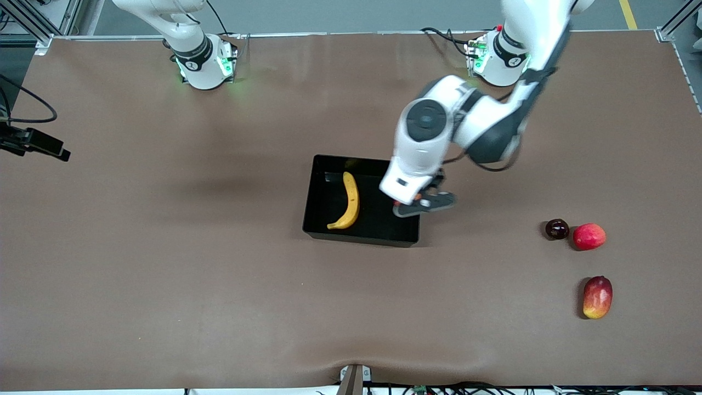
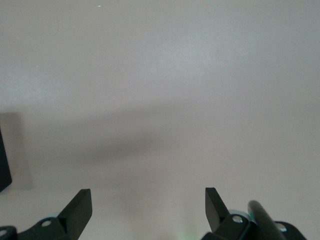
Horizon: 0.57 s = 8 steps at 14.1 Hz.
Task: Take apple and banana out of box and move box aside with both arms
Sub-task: 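Lift the apple out and carry it toward the loose fruits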
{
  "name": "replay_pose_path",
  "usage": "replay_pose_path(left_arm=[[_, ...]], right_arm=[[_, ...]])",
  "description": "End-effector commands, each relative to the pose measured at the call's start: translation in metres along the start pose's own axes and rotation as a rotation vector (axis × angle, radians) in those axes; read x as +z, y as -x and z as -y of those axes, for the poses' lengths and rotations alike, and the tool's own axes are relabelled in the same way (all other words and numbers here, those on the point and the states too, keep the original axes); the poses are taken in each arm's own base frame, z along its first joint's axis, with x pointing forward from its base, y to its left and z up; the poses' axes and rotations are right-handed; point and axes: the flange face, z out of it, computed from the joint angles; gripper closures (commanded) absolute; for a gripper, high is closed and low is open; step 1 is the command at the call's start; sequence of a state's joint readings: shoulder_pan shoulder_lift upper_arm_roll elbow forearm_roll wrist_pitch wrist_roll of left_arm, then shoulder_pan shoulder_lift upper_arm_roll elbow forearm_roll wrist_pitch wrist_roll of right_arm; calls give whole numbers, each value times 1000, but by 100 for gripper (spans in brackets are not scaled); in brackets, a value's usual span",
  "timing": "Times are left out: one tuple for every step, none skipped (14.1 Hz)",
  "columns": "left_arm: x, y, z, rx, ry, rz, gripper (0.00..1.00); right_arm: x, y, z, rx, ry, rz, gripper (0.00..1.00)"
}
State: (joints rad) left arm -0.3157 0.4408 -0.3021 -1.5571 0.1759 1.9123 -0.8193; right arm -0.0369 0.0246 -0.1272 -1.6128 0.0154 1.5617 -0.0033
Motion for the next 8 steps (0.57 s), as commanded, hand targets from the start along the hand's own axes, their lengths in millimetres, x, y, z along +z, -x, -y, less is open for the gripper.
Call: replay_pose_path(left_arm=[[8, -32, 54, 63, -49, 43, 100], [18, -45, 74, 62, -62, 62, 100], [26, -59, 98, 75, -98, 55, 100], [41, -73, 118, 103, -140, 56, 100], [56, -84, 134, 135, -173, 63, 100], [70, -97, 152, 147, -205, 60, 100], [87, -109, 167, 144, -239, 57, 100], [104, -117, 182, 137, -255, 72, 100]], right_arm=[[-5, -3, 2, 5, -5, -1, 0], [-5, -3, 3, 3, -5, -1, 0], [-5, -3, 5, -2, -5, 0, 0], [-5, -3, 8, -6, -4, -3, 0], [-6, -3, 9, -9, -2, -5, 0], [-6, -3, 8, -6, -3, -5, 0], [-6, -3, 8, -6, -3, -3, 0], [-6, -3, 8, -6, -4, -2, 0]])
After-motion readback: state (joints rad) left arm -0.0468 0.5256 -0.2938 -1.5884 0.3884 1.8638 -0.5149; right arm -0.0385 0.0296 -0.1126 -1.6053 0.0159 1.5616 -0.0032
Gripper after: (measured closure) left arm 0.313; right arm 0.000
